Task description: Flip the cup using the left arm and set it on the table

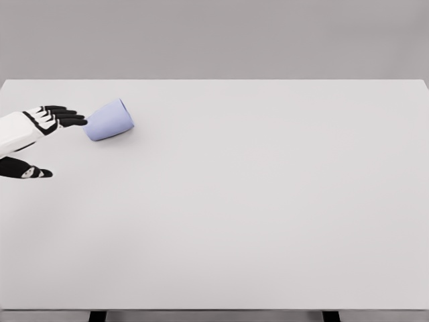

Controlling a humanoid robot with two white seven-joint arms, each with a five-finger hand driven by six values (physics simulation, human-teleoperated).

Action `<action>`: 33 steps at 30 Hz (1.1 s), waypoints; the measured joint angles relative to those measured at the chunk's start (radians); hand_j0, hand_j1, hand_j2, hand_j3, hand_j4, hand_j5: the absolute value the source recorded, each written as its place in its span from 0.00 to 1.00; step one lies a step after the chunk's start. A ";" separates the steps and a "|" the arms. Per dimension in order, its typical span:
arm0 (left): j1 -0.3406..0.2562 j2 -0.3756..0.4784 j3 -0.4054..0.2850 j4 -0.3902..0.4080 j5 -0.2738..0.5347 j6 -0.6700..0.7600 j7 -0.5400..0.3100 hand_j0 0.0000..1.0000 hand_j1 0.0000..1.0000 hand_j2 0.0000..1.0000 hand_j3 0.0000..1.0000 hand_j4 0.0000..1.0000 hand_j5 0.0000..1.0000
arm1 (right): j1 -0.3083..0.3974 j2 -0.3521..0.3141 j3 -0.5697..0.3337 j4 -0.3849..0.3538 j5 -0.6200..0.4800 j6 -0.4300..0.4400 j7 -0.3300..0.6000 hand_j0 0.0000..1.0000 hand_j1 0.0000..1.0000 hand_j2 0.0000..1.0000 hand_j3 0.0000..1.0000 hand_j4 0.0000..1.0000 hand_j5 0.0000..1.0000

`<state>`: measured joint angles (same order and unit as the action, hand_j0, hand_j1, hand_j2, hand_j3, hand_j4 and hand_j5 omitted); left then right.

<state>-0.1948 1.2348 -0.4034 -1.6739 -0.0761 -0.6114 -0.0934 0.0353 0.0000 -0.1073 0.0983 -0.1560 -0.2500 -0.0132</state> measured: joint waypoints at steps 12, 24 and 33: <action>-0.005 0.047 -0.026 -0.070 0.306 0.000 -0.005 1.00 1.00 1.00 1.00 1.00 1.00 | 0.000 0.000 0.000 0.000 0.000 0.000 0.000 1.00 1.00 1.00 1.00 1.00 1.00; -0.107 -0.134 -0.027 -0.084 0.357 0.127 -0.105 1.00 1.00 1.00 1.00 1.00 1.00 | -0.002 0.000 0.000 0.000 0.000 0.000 0.000 1.00 1.00 1.00 1.00 1.00 1.00; -0.288 -0.167 -0.193 -0.078 0.359 0.251 -0.130 1.00 1.00 1.00 1.00 1.00 1.00 | 0.000 0.000 0.000 0.000 0.000 0.000 0.000 1.00 1.00 1.00 1.00 1.00 1.00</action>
<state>-0.4832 1.0675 -0.5959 -1.7520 0.2828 -0.3603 -0.2238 0.0353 0.0000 -0.1073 0.0983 -0.1560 -0.2500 -0.0136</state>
